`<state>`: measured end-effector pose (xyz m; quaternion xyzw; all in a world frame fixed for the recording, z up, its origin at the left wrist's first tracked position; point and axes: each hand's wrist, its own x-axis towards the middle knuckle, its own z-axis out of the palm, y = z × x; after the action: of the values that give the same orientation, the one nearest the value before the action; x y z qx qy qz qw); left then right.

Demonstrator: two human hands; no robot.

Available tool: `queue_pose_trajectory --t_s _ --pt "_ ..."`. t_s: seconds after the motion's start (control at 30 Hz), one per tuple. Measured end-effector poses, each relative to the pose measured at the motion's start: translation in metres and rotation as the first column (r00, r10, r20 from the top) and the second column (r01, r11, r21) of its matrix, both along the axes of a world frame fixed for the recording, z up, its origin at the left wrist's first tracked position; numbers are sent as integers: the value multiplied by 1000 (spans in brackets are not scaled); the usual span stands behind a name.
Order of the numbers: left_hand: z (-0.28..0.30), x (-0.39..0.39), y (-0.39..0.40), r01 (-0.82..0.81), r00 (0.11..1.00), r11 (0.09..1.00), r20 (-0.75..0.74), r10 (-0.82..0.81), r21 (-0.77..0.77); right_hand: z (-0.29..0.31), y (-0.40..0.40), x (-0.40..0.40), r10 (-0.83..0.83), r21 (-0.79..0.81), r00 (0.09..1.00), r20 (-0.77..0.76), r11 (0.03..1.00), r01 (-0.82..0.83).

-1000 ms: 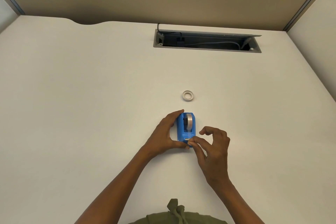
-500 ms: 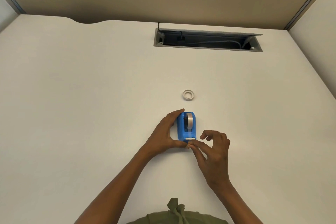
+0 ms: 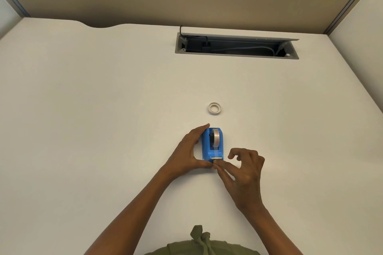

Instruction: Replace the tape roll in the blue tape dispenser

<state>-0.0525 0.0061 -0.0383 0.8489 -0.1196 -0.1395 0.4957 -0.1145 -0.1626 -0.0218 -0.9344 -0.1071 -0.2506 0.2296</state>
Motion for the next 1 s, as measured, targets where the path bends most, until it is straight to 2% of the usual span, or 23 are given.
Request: queue_pose_trajectory --t_s 0.13,0.27,0.43,0.67,0.73,0.83,0.9,1.0 --pt "0 0 0 4 1000 1000 -3 -4 5 2 -3 1 39 -60 998 50 998 -36" --pt "0 2 2 24 999 1000 -35 -23 5 3 -6 4 125 -205 984 124 974 -97" --pt "3 4 8 76 994 997 -83 -76 -3 -7 -12 1 173 -303 980 98 943 -136" --pt "10 11 17 120 985 993 -124 -118 6 -13 -22 -1 38 21 990 -139 999 -36" --pt "15 16 17 101 993 994 -66 -98 44 -10 -24 0 44 102 982 -186 994 -25" --pt "24 22 11 -42 994 986 111 24 161 -2 -28 1 16 250 981 -195 968 33" --pt "28 26 6 -133 978 978 181 103 161 7 -28 4 -6 330 983 -186 942 68" --pt "33 35 0 -179 960 975 242 143 135 27 -31 14 -32 408 990 -140 909 87"
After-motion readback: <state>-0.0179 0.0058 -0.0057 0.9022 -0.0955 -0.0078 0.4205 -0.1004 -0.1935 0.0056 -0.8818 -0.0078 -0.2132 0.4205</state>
